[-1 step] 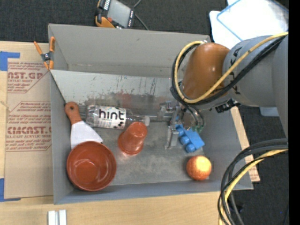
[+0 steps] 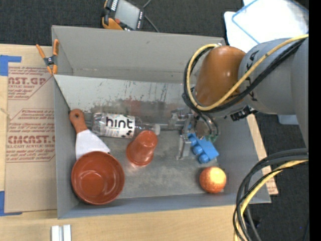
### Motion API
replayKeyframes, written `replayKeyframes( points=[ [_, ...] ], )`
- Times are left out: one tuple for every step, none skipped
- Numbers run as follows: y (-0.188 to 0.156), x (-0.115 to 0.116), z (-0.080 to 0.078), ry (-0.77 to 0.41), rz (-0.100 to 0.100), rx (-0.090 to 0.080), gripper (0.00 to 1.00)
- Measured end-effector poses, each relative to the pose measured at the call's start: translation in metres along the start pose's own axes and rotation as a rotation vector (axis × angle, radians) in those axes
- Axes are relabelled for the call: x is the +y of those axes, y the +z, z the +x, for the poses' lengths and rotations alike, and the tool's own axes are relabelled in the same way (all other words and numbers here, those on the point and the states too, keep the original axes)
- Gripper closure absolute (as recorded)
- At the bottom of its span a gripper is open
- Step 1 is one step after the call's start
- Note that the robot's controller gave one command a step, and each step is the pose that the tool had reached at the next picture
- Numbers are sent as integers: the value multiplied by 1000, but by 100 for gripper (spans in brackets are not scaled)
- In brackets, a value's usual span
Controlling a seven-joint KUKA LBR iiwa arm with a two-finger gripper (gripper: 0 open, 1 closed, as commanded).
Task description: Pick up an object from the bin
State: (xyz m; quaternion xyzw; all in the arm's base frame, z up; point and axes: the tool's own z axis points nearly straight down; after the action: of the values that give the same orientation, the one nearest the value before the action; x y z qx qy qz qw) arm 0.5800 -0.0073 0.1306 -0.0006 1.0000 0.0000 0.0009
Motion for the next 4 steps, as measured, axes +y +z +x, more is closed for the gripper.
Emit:
replayKeyframes(
  points=[
    [60,0,2,-205,-1,-1,100],
    [60,0,2,-205,-1,-1,100],
    [60,-17,9,-506,-1,-4,100],
    [50,-19,8,-537,-2,1,100]
  ],
)
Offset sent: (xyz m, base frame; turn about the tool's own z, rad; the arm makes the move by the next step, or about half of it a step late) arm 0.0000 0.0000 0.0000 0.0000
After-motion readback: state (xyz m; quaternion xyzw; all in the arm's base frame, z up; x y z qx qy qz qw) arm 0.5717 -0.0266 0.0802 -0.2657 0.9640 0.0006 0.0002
